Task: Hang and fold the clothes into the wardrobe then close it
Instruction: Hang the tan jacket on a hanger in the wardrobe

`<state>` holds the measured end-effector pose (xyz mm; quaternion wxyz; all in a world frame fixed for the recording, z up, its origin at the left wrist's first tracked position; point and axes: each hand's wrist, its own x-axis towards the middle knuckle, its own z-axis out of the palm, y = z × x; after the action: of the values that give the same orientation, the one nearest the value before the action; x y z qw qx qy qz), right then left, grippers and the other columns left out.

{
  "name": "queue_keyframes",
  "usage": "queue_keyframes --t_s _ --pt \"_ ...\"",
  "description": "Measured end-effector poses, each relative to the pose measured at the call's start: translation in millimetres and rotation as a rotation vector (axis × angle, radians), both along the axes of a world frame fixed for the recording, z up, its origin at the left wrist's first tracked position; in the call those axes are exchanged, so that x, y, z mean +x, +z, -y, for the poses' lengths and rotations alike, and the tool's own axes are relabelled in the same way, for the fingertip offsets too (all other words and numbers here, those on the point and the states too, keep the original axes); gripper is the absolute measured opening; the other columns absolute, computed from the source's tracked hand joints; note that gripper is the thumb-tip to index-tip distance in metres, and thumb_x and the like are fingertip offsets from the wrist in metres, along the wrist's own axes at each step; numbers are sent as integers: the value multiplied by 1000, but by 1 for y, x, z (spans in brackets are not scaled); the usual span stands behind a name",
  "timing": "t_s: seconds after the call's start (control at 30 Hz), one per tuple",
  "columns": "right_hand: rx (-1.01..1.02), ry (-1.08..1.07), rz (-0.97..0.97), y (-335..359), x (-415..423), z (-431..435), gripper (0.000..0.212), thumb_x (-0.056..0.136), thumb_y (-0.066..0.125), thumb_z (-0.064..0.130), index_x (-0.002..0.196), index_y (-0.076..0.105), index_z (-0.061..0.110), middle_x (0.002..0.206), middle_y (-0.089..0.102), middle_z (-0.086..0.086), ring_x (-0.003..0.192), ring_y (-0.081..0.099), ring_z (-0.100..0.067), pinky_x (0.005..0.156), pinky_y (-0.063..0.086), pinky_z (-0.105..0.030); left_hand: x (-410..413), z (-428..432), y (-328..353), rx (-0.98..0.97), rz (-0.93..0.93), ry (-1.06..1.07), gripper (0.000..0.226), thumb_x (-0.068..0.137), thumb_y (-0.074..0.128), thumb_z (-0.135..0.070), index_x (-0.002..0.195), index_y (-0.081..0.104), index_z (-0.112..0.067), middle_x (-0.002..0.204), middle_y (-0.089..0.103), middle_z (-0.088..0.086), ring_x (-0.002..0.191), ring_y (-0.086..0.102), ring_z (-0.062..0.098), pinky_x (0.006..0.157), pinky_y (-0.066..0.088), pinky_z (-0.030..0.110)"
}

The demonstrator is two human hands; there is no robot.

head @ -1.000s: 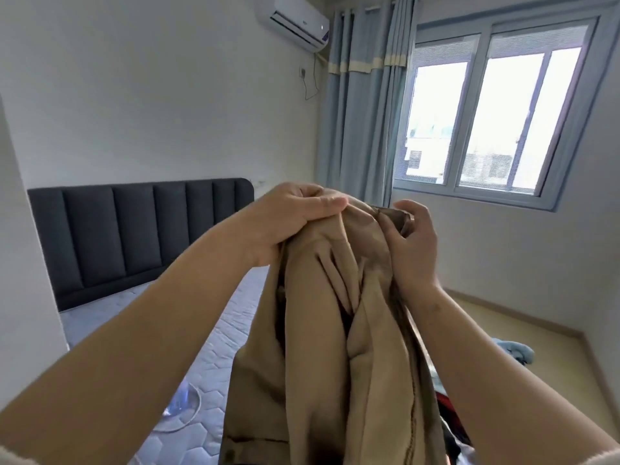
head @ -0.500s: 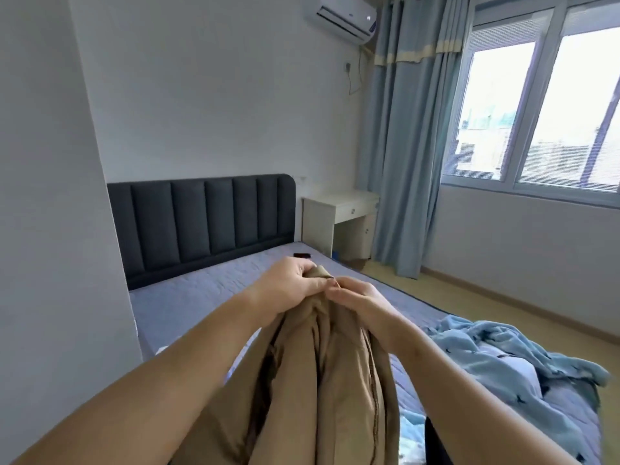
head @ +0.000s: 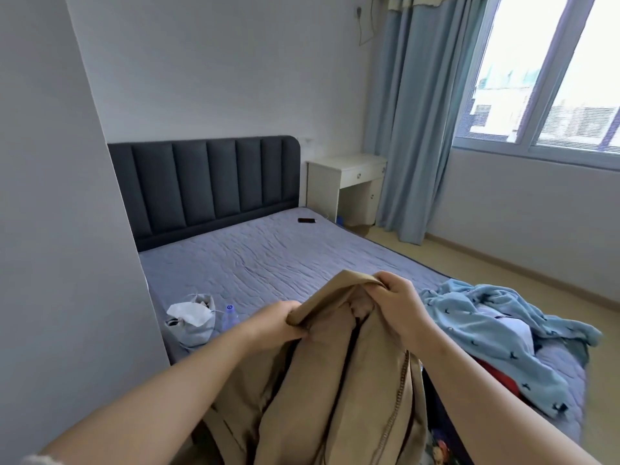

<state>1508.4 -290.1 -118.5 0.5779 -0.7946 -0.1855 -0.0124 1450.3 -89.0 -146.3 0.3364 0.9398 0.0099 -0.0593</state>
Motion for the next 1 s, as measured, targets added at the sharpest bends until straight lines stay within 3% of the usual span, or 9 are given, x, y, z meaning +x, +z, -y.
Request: queue_keyframes --t_s 0.13,0.3,0.4,0.6,0.7,0.77,0.83,0.9,1.0 --pt "49 -93 -83 -2 7 11 20 88 60 10 71 64 19 67 61 4 59 54 -3 49 42 -6 10 5 12 -87 35 213 31 86 57 -24 56 53 -17 55 50 -8 58 45 10 55 34 23" --pt "32 -198 -195 -1 13 20 23 89 60 24 78 59 4 72 57 -11 63 48 -16 55 40 -24 17 1 45 -593 -89 75 12 85 66 -22 92 66 -13 82 69 4 70 66 13 68 57 26" --pt "77 -206 -254 1 13 19 40 91 56 26 99 58 -13 84 59 -31 73 45 -21 64 35 -30 22 4 48 -700 -72 72 21 85 66 -25 103 55 -23 82 66 6 65 65 13 56 55 26" --pt "34 -120 -254 0 9 24 21 90 58 27 77 58 10 71 51 -9 61 44 -16 53 36 -25 20 6 25 -789 66 82 34 83 38 18 75 42 -15 90 55 11 72 49 22 55 42 28" --pt "12 -81 -244 -2 6 24 25 89 60 30 74 57 11 67 53 -9 60 47 -17 52 38 -24 20 17 13 -481 203 169 41 75 31 21 67 51 -14 95 58 13 88 53 25 74 39 30" --pt "58 -74 -262 -1 3 21 31 88 61 35 69 62 11 60 64 -2 54 59 -11 49 47 -17 18 25 3 -203 223 110 39 78 46 12 104 57 -15 120 50 6 110 49 18 86 37 20" --pt "93 -46 -274 1 0 20 27 87 61 39 71 67 18 57 68 6 53 63 -4 50 51 -16 13 30 -9 -310 24 -40 79 76 64 1 140 26 -26 133 38 -2 117 46 14 87 39 19" --pt "97 -20 -291 1 0 19 27 86 61 40 71 68 18 61 68 2 58 64 -9 60 55 -24 9 38 -18 -271 -134 -140 97 71 71 -7 144 12 -33 135 41 -5 118 49 16 87 44 22" --pt "57 10 -305 1 -1 17 35 86 61 41 72 66 10 64 64 -6 61 61 -16 64 54 -31 12 49 -32 71 -19 -160 47 74 68 -19 117 49 -21 116 59 1 109 55 22 78 41 25"
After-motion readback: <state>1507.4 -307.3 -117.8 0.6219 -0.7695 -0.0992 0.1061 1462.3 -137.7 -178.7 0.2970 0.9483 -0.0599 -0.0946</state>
